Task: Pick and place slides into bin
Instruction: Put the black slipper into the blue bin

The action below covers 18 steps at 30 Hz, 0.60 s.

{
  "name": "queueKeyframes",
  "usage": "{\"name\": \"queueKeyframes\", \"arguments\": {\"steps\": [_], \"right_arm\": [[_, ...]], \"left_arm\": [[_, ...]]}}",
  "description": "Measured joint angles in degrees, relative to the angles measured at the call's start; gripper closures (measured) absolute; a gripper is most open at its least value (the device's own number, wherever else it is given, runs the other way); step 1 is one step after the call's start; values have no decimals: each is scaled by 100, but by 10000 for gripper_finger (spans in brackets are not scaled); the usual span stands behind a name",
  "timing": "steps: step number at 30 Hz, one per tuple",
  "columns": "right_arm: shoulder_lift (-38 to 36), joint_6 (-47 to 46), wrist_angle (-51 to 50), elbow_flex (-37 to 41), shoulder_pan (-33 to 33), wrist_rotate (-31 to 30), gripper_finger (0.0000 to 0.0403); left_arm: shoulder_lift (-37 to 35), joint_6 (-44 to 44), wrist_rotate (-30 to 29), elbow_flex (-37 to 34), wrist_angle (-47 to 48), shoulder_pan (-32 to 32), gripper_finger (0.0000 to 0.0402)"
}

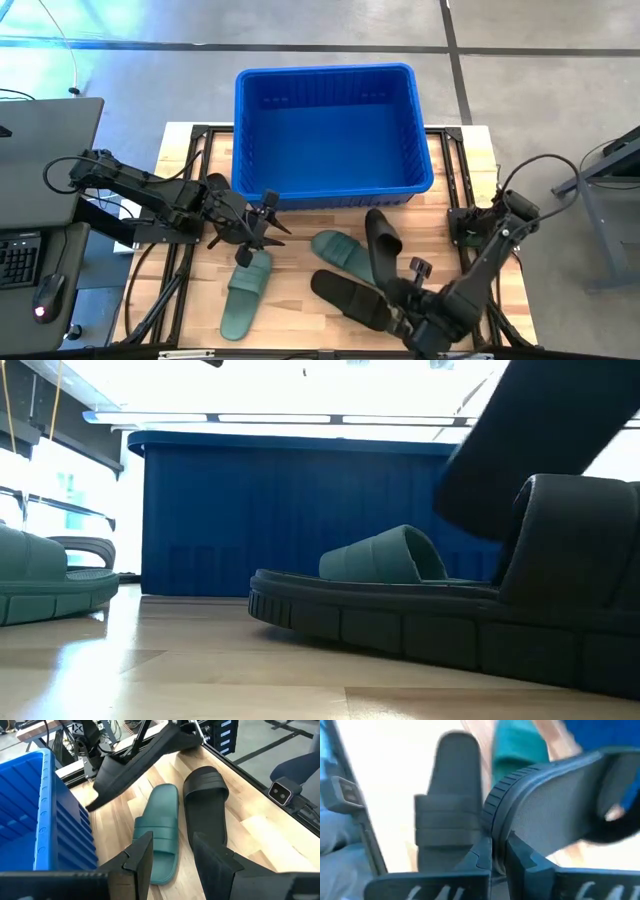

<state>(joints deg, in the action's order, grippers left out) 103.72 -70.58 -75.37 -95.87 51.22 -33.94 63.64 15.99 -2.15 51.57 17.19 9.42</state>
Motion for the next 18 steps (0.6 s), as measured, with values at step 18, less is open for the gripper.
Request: {"name": "queueKeyframes", "arguments": {"steps": [18], "right_arm": [[7,3223,1122,297,24,-2738,402]], "left_arm": [[0,-158,3,0,3,1,275]]}}
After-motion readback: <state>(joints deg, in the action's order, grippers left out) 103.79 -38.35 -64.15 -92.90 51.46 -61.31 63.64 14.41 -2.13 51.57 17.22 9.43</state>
